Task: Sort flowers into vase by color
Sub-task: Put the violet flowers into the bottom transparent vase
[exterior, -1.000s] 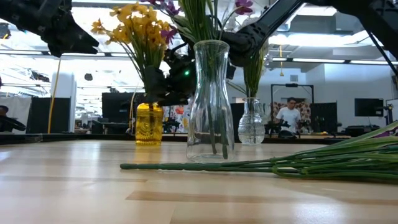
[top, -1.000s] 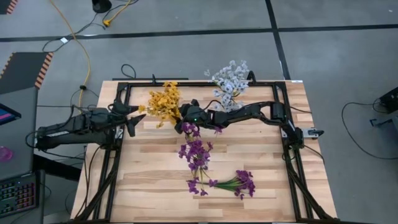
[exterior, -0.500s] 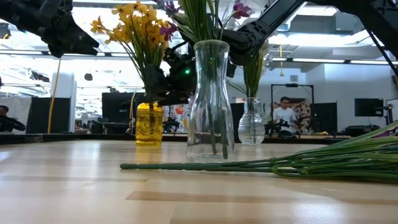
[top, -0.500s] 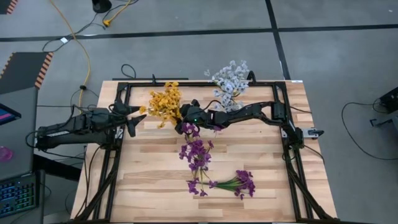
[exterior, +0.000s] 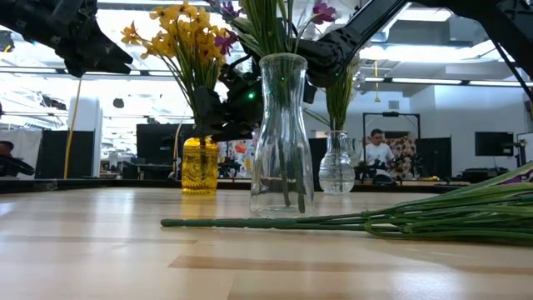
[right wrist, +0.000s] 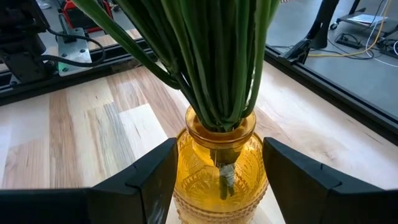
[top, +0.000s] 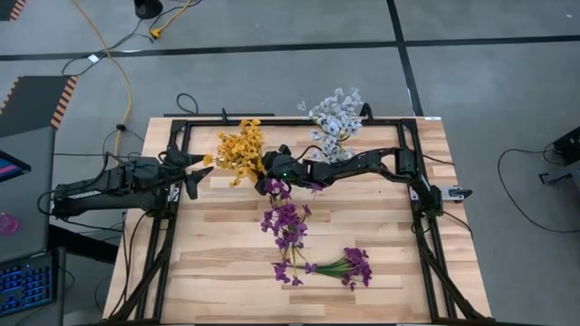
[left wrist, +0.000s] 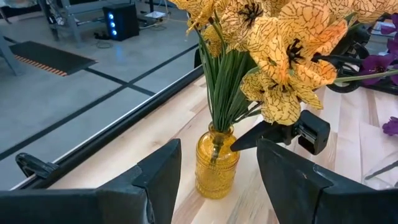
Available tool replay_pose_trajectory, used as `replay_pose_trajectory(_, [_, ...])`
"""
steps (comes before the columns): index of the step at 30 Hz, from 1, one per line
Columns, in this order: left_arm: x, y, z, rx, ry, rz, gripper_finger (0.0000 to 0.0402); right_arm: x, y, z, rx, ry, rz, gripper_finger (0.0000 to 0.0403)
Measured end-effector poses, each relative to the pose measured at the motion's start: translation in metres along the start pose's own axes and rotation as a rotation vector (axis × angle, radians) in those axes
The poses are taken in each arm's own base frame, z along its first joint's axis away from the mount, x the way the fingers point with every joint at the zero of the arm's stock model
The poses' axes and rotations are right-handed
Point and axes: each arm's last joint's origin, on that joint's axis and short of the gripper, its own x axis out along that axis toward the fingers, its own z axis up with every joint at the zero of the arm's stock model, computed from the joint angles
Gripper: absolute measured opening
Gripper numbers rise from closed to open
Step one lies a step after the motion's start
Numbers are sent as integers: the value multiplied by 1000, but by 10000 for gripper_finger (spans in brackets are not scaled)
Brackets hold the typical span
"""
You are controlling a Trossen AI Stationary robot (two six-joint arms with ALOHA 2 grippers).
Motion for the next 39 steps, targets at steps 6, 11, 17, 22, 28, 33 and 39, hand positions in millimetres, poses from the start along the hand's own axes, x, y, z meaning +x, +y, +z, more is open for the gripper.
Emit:
replay_pose_trajectory(6, [0, 0, 0, 0, 0, 0, 198, 0, 0, 0, 25, 0, -1, 261])
replay_pose_trajectory(11, [0, 0, 0, 4, 0, 0, 198, 1, -3, 0, 54, 0, -6, 261])
replay_pose_trajectory(17, [0, 0, 0, 6, -3, -1, 198, 1, -2, 4, -7, -38, 1, 261])
replay_pose_trajectory(22, [0, 0, 0, 6, -3, -1, 198, 0, -1, 5, -17, -44, 3, 261])
replay_pose_trajectory(28, [0, 0, 0, 6, -3, -1, 198, 1, -2, 4, -21, -36, 1, 261])
replay_pose_trajectory(33, [0, 0, 0, 6, -3, -1, 198, -11, -4, 10, -83, 60, -13, 261])
replay_pose_trajectory(39, [0, 0, 0, 6, -3, 0, 198, -31, -4, 23, -97, 138, -18, 261])
